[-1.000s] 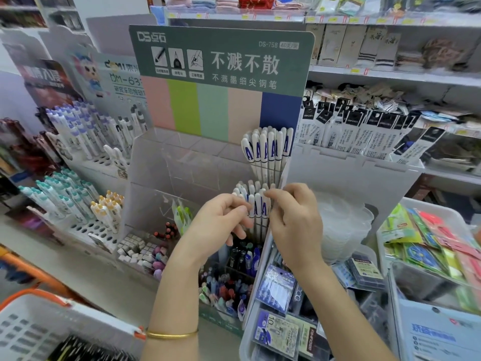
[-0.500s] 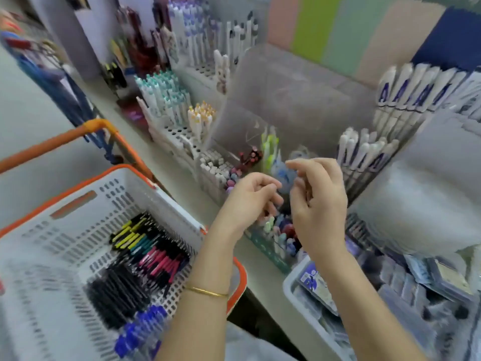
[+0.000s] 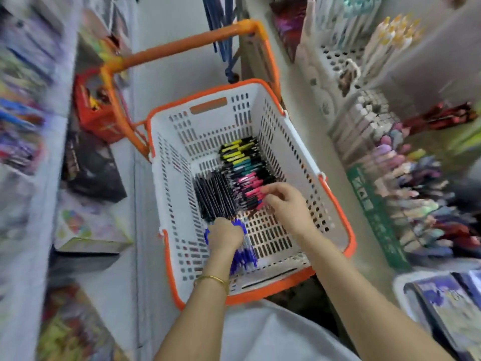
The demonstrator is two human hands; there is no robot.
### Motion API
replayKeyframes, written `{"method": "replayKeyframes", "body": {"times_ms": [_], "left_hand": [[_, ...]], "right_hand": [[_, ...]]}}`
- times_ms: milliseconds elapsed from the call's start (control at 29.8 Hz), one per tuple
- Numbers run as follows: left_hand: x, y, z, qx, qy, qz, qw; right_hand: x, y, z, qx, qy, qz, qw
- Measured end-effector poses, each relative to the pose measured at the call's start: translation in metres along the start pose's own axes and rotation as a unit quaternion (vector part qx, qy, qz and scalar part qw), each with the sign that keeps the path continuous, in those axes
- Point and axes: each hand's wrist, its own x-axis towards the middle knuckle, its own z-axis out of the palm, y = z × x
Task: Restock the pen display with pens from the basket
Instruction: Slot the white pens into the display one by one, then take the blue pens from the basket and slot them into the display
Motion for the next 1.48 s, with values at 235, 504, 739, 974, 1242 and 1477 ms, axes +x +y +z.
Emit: {"method": "replayKeyframes", "body": {"times_ms": [235, 504, 739, 974, 1242, 1477], "left_hand": [[0.04, -0.031, 0.041, 0.117, -0.007, -0.114, 0.986], [0.043, -0.028, 0.057, 0.168, 0.022, -0.168, 0.971], [0.051, -0.023, 0.062, 0.107, 0.026, -0.222, 0.969], [0.047, -0.024, 0.065, 0.083, 0.024, -0.216, 0.973], [0.048, -0.02, 0.065, 0.102, 0.026, -0.222, 0.969], [0.051, -0.022, 0.064, 0.097, 0.01, -0.218, 0.971]], "right_hand": [[0.012, 0.025, 0.018, -0.002, -0.016, 0.08, 0.997], [0.019, 0.041, 0.022, -0.049, -0.02, 0.066, 0.996], [0.018, 0.043, 0.022, -0.08, -0.026, 0.05, 0.995], [0.018, 0.044, 0.022, -0.072, -0.026, 0.054, 0.996], [0.018, 0.043, 0.02, -0.053, -0.019, 0.064, 0.996], [0.018, 0.043, 0.02, -0.055, -0.026, 0.065, 0.996]]}}
